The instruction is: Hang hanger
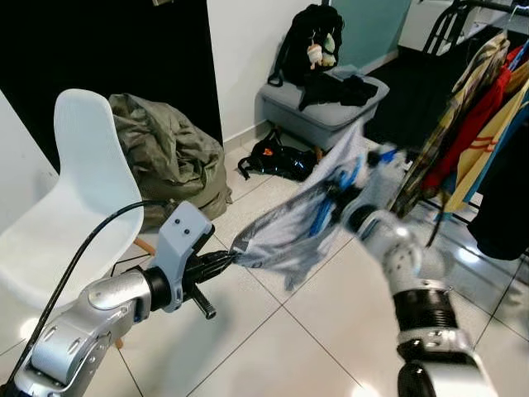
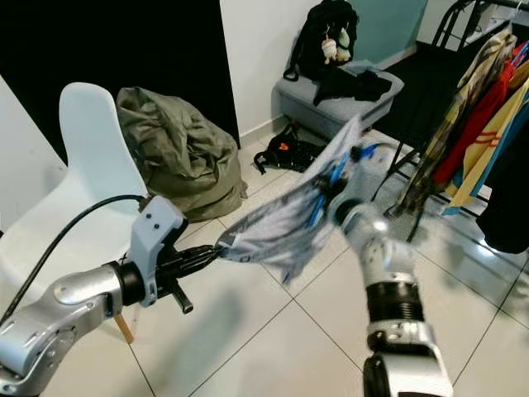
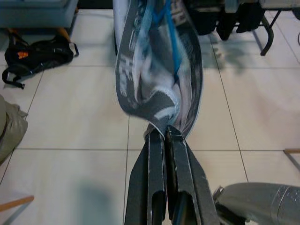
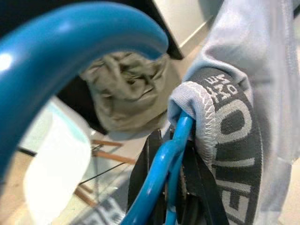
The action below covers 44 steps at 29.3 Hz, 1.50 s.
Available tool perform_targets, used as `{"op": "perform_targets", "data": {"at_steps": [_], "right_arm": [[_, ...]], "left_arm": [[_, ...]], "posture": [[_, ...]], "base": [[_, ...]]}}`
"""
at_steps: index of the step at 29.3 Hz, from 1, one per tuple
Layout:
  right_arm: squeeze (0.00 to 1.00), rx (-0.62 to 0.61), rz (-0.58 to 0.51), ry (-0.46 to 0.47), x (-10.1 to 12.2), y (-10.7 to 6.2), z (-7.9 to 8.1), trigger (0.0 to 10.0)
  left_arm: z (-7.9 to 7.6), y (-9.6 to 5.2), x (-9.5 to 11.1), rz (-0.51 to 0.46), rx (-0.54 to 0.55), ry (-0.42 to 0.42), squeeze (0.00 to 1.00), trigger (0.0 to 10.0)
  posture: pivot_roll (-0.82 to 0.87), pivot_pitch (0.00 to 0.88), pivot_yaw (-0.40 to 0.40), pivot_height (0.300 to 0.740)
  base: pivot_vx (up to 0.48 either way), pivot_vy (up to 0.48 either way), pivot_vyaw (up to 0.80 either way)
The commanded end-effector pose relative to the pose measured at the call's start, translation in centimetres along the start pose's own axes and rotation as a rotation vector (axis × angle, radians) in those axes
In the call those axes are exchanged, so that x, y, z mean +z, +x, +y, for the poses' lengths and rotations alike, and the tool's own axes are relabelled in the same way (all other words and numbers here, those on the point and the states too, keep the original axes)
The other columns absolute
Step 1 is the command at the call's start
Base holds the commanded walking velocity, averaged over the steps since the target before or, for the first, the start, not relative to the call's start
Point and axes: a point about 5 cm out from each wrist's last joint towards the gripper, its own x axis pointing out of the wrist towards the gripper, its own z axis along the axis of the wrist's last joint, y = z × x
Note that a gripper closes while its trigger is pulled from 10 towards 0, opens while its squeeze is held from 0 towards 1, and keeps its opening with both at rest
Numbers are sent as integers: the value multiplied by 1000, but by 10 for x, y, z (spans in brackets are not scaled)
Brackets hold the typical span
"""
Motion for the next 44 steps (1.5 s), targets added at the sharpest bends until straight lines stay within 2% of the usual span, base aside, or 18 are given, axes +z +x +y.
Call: {"op": "perform_targets", "data": {"at_steps": [1, 3, 7, 11, 15, 16, 18, 20, 21, 22, 23, 24, 25, 26, 27, 33, 35, 44], "right_arm": [[0, -17, -83, 4, 16, 0, 0, 10000], [0, -45, -124, -21, 20, 0, -1, 10000], [0, -50, -223, 108, 34, -2, -2, 10000], [0, -87, -266, 130, 41, -4, -9, 10000], [0, -125, -258, 143, 40, -4, -16, 10000], [0, -73, -253, 161, 36, -5, -11, 10000], [0, -80, -263, 187, 37, -5, -13, 10000], [0, -82, -248, 160, 35, -4, -13, 10000], [0, -18, -207, 106, 29, -2, -2, 10000], [0, -18, -207, 106, 29, -2, -2, 10000], [0, 42, -181, 56, 24, -1, 8, 10000], [0, 42, -181, 56, 24, -1, 8, 10000], [0, 64, -186, 10, 23, -1, 13, 10000], [0, 54, -174, 31, 22, 1, 16, 10000], [0, 55, -146, -14, 18, 3, 18, 10000], [0, 96, -95, 4, 6, 4, 28, 10000], [0, 126, -86, 86, 0, 5, 36, 10000], [0, 128, -67, 75, -12, 6, 42, 10000]], "left_arm": [[-3, 2, -2, 4, -17, 7, 0, 0], [-6, 4, -3, 3, -29, 9, 0, 0], [-7, 5, -2, -1, -35, 8, 0, 0], [-9, 6, -3, 0, -41, 8, 0, 0], [-9, 6, -3, -1, -47, 8, 0, 0], [-10, 6, -3, -1, -50, 13, 0, 0], [-9, 6, -3, -1, -50, 13, 0, 0], [-9, 6, -3, -2, -50, 13, 0, 0], [-10, 7, -4, -1, -57, 12, 0, 0], [-10, 7, -4, -1, -57, 12, 0, 0], [-11, 7, -4, 3, -65, 16, 0, 0], [-11, 7, -4, 3, -65, 16, 0, 0], [-12, 8, -4, 6, -72, 24, 0, 0], [-13, 11, -3, 3, -75, 29, 0, 0], [-13, 12, -3, 0, -75, 30, 0, 0], [-15, 17, 2, -24, -76, 33, 0, 0], [-15, 25, 11, -72, -61, 24, 0, 0], [-16, 37, 25, -136, -38, 15, 0, 0]], "posture": [[-16, 151, 29, 740], [-14, 151, 26, 740], [-14, 149, 26, 740], [-16, 148, 30, 740], [-20, 145, 30, 740], [-17, 145, 28, 740], [-14, 144, 30, 740], [-14, 144, 30, 740], [-20, 141, 32, 740], [-20, 141, 32, 740], [-12, 139, 28, 740], [-12, 139, 28, 740], [-12, 139, 28, 740], [-15, 139, 30, 740], [-15, 139, 30, 740], [-21, 131, 31, 740], [-21, 131, 31, 740], [-14, 135, 31, 740]], "base": [[0, 0, 0], [0, 0, 0], [0, 0, 0], [0, 0, 0], [0, 0, 0], [0, 0, 0], [0, 0, 0], [0, 0, 0], [0, 0, 0], [0, 0, 0], [0, 0, 0], [0, 0, 0], [0, 0, 0], [0, 0, 0], [0, 0, 0], [0, 0, 0], [0, 0, 0], [0, 0, 0]]}}
